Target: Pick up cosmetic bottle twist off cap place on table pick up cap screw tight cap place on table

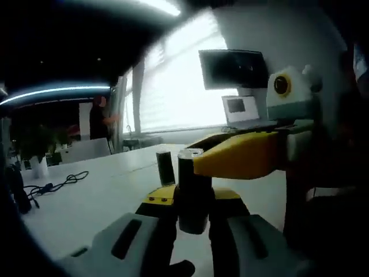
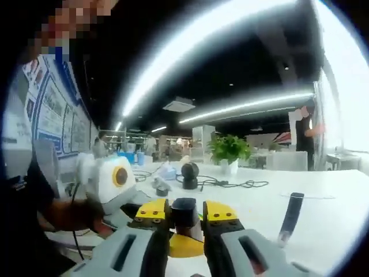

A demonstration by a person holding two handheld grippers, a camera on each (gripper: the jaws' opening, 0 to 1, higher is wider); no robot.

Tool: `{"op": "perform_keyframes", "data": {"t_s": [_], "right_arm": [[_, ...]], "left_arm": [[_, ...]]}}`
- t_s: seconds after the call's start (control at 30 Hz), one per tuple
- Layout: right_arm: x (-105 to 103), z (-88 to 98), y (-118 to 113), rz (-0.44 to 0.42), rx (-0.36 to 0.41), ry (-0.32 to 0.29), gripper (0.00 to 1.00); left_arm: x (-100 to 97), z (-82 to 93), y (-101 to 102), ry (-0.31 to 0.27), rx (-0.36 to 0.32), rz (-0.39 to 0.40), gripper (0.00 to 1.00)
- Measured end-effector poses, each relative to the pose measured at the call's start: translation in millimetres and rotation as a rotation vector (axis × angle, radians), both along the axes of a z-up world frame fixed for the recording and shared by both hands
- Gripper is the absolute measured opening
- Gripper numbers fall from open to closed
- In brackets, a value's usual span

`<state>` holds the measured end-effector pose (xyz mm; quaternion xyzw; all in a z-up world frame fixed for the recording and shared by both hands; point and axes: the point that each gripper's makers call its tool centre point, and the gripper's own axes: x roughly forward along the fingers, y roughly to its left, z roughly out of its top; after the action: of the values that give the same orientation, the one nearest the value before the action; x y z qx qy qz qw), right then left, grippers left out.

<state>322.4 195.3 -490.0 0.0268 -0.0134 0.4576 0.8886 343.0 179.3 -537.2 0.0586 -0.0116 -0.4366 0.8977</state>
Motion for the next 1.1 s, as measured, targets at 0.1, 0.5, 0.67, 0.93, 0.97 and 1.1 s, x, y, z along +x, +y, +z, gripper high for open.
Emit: {"op": "perform_keyframes", "data": {"t_s": [0.1,0.5,0.67,0.93,0.97,1.1], "right_arm": [[-5,6.4,-3,0.108,0.033,0.043,0.17],[-32,1.0,7,0.380,-0.038,0.045,0.20],[-37,-3.1,17,0.421,-0.075,0.033,0.20],[-45,-5.4,25,0.498,-0.083,0.040,0.17],[-47,-4.7,26,0.519,-0.077,0.038,0.17],[-53,-4.5,27,0.564,-0.092,0.027,0.16]], "left_arm": [[-7.1,-1.6,-1,0.017,0.001,-0.053,0.10],[-40.3,5.9,-7,0.059,-0.051,-0.281,0.10],[-46.6,5.8,-8,0.027,-0.019,-0.316,0.10],[-56.6,4.7,-9,0.048,-0.035,-0.374,0.09],[-59.3,6.0,-9,0.046,-0.043,-0.390,0.09],[-66.9,6.9,-10,0.053,-0.056,-0.433,0.09]]}}
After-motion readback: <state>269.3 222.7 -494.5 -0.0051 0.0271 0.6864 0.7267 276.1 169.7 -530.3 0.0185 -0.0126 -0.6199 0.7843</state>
